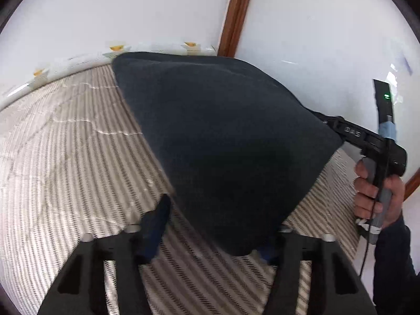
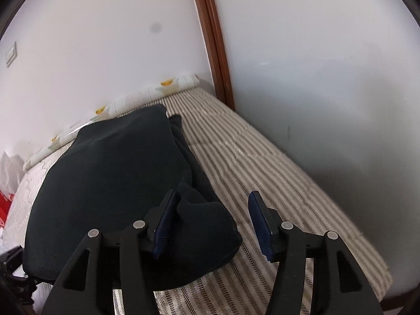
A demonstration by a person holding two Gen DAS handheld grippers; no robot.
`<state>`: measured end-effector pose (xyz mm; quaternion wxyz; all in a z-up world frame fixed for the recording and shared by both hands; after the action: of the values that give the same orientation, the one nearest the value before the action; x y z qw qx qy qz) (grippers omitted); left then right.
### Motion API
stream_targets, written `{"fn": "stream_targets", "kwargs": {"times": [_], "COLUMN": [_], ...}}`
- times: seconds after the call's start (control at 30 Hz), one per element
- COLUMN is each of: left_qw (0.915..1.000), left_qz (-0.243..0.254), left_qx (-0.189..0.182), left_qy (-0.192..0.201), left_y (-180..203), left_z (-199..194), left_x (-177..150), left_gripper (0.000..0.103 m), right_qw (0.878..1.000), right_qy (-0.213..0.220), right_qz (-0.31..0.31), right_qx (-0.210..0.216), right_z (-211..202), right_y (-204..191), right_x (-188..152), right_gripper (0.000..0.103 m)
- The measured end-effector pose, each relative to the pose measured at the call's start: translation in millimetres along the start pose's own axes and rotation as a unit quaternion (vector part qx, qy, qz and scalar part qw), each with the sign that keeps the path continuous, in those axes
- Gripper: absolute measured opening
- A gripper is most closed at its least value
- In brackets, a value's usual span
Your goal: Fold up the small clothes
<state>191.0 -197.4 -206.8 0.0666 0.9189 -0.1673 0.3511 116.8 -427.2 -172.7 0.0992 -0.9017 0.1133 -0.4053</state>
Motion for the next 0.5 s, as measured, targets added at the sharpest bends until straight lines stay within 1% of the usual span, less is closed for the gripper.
{"fn": "stream_targets", "kwargs": {"times": [0.03, 0.07, 0.1, 0.13, 0.17, 0.23, 0.27, 0.33, 0.43, 0.5], "left_qw": [0.9999, 0.9998, 0.9998, 0.9998, 0.9997, 0.9995, 0.9992, 0.9983, 0.9976, 0.9964], "left_qz": [0.002, 0.004, 0.004, 0.003, -0.002, -0.012, -0.015, -0.026, -0.052, -0.064], "left_qx": [0.011, 0.017, 0.019, 0.017, 0.017, 0.019, 0.024, 0.035, 0.036, 0.044], "left_qy": [0.0, 0.002, 0.007, 0.012, 0.015, 0.021, 0.027, 0.038, 0.029, 0.032], "left_y": [2.0, 2.7, 2.5, 1.0, -1.8, -9.0, -13.3, -28.2, -54.4, -75.3], "left_z": [0.2, -0.8, -2.6, -3.4, -5.4, -7.2, -9.7, -14.5, -15.4, -20.7], "left_x": [0.6, 1.3, 2.1, 2.7, 3.0, 5.5, 5.9, 6.8, 7.7, 5.6], "left_gripper": [0.038, 0.035, 0.033, 0.029, 0.026, 0.023, 0.021, 0.02, 0.02, 0.019], "right_qw": [1.0, 1.0, 0.999, 0.999, 0.999, 0.999, 0.999, 0.999, 0.998, 0.997], "right_qy": [-0.008, -0.015, -0.019, -0.021, -0.02, -0.018, -0.019, -0.022, -0.027, -0.032], "right_qz": [0.005, 0.011, 0.017, 0.025, 0.027, 0.015, 0.014, 0.019, 0.018, 0.011], "right_qx": [0.003, 0.007, 0.02, 0.039, 0.036, 0.025, 0.027, 0.04, 0.055, 0.062], "right_z": [4.8, 8.8, 11.5, 14.9, 16.7, 19.3, 21.3, 25.8, 36.0, 44.5], "right_y": [0.8, 1.2, 0.4, -2.3, -4.8, -14.4, -18.0, -26.5, -47.9, -67.2], "right_x": [1.0, 1.1, 1.4, 2.0, 2.5, 3.8, 4.0, 3.2, 1.6, 0.6], "right_gripper": [0.054, 0.05, 0.043, 0.028, 0.025, 0.022, 0.021, 0.02, 0.02, 0.02]}}
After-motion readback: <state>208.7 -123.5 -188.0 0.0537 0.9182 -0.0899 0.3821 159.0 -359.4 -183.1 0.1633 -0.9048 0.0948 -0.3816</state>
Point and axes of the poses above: each gripper's, at about its wrist camera, not at the fingertips, and z roughly the way its jaws point, y to its right, x to its top, the point moved 3 cm from there along z, roughly the way its jaws point, and after that the axes turned 15 degrees about x, right-handed, at the moved point
